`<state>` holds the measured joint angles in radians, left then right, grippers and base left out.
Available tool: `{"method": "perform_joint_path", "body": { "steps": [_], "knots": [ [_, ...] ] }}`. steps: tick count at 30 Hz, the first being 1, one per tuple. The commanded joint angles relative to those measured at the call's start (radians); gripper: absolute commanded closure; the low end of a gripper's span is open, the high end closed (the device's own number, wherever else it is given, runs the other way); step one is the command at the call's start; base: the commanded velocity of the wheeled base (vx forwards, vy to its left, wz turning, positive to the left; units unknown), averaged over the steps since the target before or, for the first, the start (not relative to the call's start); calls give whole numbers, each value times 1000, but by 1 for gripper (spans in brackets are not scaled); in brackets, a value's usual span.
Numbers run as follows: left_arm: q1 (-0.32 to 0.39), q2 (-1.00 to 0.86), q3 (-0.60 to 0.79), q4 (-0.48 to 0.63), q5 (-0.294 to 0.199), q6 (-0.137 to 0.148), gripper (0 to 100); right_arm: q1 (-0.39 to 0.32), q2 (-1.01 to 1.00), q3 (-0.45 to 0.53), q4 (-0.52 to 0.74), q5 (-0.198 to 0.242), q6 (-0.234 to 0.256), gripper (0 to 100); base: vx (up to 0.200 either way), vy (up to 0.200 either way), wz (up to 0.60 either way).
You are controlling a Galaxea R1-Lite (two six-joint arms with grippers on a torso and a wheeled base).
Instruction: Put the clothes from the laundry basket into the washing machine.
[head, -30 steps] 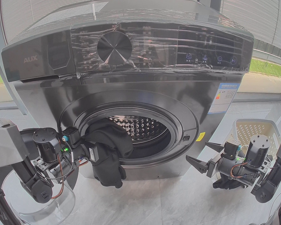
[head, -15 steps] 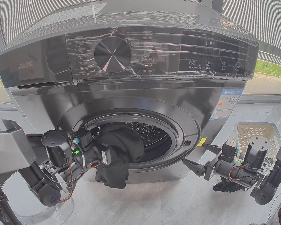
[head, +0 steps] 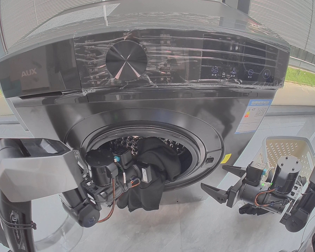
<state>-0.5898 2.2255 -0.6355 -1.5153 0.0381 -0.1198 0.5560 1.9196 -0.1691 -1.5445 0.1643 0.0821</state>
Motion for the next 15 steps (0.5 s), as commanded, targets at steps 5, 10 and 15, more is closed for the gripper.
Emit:
{"method": "perform_joint_path", "body": {
  "steps": [5, 10, 15],
  "knots": [
    [-5, 246, -285, -2, 25, -31, 100, 10, 4, 0, 0, 0, 1, 0, 0, 0, 0],
    [8, 345, -501, 18, 29, -32, 100, 10, 4, 0, 0, 0, -1, 0, 0, 0, 0],
    [59, 456, -711, 104, 45, 14, 100, 10, 4, -1, 0, 0, -1, 0, 0, 0, 0]
  ]
}}
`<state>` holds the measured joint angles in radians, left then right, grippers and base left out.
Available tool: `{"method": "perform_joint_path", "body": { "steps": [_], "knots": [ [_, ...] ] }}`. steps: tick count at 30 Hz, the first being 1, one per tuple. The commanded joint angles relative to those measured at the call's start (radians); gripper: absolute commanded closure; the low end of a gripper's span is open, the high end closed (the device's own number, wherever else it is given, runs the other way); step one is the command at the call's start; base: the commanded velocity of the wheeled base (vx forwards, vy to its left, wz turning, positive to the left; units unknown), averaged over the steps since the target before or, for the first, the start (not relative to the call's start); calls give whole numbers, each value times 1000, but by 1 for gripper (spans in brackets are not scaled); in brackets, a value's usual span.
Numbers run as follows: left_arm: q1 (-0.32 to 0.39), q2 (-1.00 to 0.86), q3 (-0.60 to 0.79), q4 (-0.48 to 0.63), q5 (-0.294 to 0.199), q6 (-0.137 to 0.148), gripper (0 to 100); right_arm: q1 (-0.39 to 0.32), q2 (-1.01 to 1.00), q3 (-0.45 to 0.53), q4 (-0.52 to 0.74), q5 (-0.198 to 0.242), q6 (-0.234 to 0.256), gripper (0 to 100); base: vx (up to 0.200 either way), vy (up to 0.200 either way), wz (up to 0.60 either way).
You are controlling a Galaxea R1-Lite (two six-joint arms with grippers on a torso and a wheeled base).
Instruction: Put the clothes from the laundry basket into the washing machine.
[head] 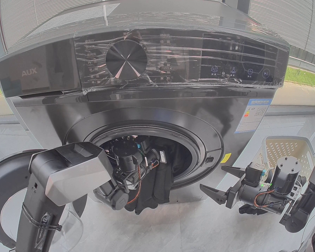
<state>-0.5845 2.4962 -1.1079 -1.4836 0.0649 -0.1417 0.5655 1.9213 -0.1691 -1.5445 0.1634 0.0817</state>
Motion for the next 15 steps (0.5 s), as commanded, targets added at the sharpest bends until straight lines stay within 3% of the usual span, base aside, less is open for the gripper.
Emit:
{"method": "perform_joint_path", "body": {
  "steps": [1, 4, 6, 15],
  "knots": [
    [60, 199, -273, 85, 29, 40, 100, 1, 4, -1, 0, 1, 0, 0, 0, 0, 0],
    [80, 224, -377, 134, 55, 42, 100, 1, 4, -3, 0, 1, 0, 0, 0, 0, 0],
    [106, 233, -475, 226, 64, 40, 100, 1, 5, -6, 0, 1, 0, 0, 0, 0, 0],
    [149, 233, -599, 404, 65, 36, 100, 1, 4, -4, 0, 2, 0, 0, 0, 0, 0]
  ]
}}
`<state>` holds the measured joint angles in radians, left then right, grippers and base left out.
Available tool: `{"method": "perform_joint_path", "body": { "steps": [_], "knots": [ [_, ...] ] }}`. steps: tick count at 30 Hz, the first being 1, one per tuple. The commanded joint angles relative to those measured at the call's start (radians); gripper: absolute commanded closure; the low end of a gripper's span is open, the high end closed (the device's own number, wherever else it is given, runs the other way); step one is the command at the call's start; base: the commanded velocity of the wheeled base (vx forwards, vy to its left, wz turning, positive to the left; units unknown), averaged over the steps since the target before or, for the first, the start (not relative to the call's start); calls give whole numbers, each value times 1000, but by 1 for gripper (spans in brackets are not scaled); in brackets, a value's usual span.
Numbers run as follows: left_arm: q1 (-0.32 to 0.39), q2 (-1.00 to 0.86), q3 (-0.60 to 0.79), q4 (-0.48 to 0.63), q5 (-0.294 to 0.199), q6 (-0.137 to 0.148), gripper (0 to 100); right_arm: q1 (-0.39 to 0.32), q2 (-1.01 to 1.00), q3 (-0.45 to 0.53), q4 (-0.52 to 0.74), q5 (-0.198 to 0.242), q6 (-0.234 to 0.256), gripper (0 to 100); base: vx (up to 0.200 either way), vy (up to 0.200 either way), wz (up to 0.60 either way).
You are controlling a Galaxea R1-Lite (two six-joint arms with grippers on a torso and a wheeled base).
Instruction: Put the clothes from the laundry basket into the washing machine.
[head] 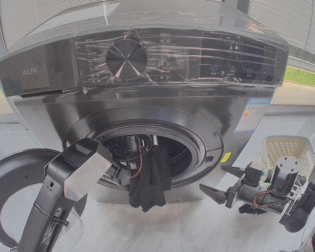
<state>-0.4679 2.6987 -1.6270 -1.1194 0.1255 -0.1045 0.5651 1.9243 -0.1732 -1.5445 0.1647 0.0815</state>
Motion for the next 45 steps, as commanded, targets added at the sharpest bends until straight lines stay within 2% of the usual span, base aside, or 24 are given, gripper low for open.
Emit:
{"method": "perform_joint_path", "body": {
  "steps": [1, 6, 7, 18, 19, 23, 26, 27, 30, 32, 33, 34, 38, 45],
  "knots": [
    [34, 33, -120, 72, 5, -11, 100, -1, 2, -2, 0, 1, 0, 0, 0, 0, 0],
    [32, 38, -182, 110, 17, -24, 100, -1, 1, -2, 0, 1, 0, 0, 0, 0, 0],
    [32, 38, -195, 125, 34, -27, 100, -1, 1, -2, 0, 1, 0, 0, 0, 0, 0],
    [31, 39, -182, 125, 48, -38, 100, -1, 2, -2, 0, 1, 0, 0, 0, 0, 0],
    [28, 36, -172, 125, 48, -44, 0, -1, 2, -2, 0, 1, 0, 0, 0, 0, 0],
    [17, 7, -129, 131, 49, -70, 0, -1, 4, -3, 0, 3, 0, 0, 0, 0, 0],
    [14, -45, -48, 142, 48, -67, 0, 1, 4, -3, 0, 1, 0, 0, 0, 0, 0],
    [12, -109, 42, 171, 45, -67, 0, 1, 4, -3, 0, 1, 0, 0, 0, 0, 0],
    [-3, -208, 205, 256, 11, -67, 0, 1, 5, -3, 0, 3, 0, 0, 0, 0, 0],
    [-15, -264, 303, 297, -47, -67, 0, 1, 7, -3, 0, 3, 0, 0, 0, 0, 0],
    [-15, -264, 303, 297, -47, -67, 0, 1, 7, -3, 0, 3, 0, 0, 0, 0, 0],
    [-26, -307, 378, 331, -84, -63, 0, 1, 13, -3, 0, 3, 0, 0, 0, 0, 0],
    [-46, -330, 438, 382, -101, -50, 0, 1, 15, -2, 0, 3, 0, 0, 0, 0, 0],
    [-74, -307, 470, 378, -118, -46, 0, 2, 13, -2, 0, 3, 0, 0, 0, 0, 0]
  ]
}}
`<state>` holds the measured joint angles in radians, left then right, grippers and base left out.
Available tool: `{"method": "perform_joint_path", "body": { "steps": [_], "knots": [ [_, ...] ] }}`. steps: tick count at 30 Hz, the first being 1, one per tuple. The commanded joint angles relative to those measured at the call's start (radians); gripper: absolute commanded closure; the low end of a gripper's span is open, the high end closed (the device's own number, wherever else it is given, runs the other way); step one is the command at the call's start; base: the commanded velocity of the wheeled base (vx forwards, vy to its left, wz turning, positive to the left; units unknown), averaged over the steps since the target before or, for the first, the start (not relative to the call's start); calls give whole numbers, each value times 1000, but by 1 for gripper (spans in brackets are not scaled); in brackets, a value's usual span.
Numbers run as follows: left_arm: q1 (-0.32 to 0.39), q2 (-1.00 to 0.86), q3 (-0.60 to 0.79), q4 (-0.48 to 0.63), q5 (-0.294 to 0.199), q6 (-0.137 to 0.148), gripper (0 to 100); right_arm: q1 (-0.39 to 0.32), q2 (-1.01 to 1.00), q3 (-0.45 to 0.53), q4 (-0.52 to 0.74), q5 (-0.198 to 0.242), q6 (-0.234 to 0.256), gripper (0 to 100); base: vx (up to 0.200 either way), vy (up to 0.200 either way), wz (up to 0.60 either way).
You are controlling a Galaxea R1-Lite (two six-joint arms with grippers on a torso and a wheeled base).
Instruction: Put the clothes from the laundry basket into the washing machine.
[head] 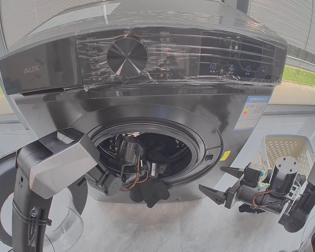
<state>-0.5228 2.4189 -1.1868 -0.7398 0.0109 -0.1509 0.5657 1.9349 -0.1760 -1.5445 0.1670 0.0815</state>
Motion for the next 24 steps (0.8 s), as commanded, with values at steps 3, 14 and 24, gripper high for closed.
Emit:
{"method": "perform_joint_path", "body": {
  "steps": [3, 14, 24],
  "knots": [
    [-23, 0, 27, -6, -3, 4, 0, 2, 3, 1, 0, -1, 0, 0, 0, 0, 0],
    [-16, 71, 10, -23, -2, 22, 100, 8, 1, 0, 0, -1, 0, 0, 0, 0, 0],
    [9, 103, -114, -107, 51, 14, 100, 9, -1, 0, -2, -1, 0, 0, 0, 0, 0]
  ]
}}
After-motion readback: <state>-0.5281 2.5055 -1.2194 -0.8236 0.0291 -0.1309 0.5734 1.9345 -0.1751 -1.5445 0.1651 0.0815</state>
